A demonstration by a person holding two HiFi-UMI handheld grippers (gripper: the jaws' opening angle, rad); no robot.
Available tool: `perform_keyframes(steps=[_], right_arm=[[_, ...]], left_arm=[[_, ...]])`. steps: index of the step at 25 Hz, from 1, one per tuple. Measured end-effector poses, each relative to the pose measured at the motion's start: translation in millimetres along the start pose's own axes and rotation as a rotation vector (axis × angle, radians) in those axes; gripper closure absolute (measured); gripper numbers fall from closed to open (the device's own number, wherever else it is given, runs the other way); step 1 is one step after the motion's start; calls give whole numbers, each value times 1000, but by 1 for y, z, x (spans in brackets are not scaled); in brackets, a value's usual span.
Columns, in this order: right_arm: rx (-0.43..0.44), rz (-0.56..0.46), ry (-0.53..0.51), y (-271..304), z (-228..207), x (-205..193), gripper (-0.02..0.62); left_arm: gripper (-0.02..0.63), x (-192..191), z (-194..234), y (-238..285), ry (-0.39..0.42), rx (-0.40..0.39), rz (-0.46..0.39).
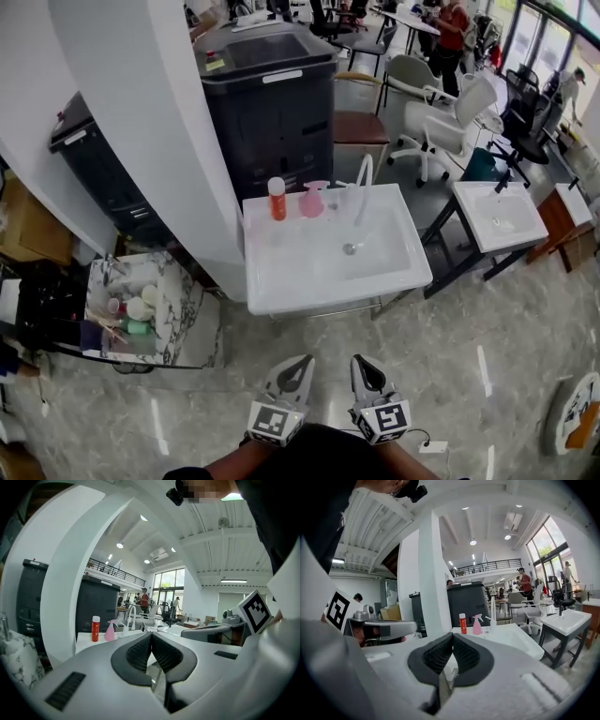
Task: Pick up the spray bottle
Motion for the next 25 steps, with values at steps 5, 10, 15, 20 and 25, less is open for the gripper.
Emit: perform_keyframes(steps=[5, 10, 15, 20, 25], right_arm=[[-57, -14, 41, 82, -21, 37, 597], [-76, -8, 34, 145, -21, 58, 597], [-88, -1, 34, 171, -19, 68, 597], [-95, 0, 45, 188, -31, 69, 597], [-72, -13, 49, 218, -43, 79, 597]], left_arm=[[589, 42, 75, 43, -46, -11, -23], [589, 54, 134, 74, -79, -49, -33], [589, 55, 172, 97, -15, -69, -41], [589, 58, 190, 108, 17, -36, -58], [589, 47, 209, 126, -25, 1, -28]])
Point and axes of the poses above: the fingertips, and each gripper's own axes: y forward along the fingers, z to its left, x out of its top, the point moved 4 cm from there along -y, backward along the fingers, and after that the axes turned 5 degrees about z, right-handed, at the moved point
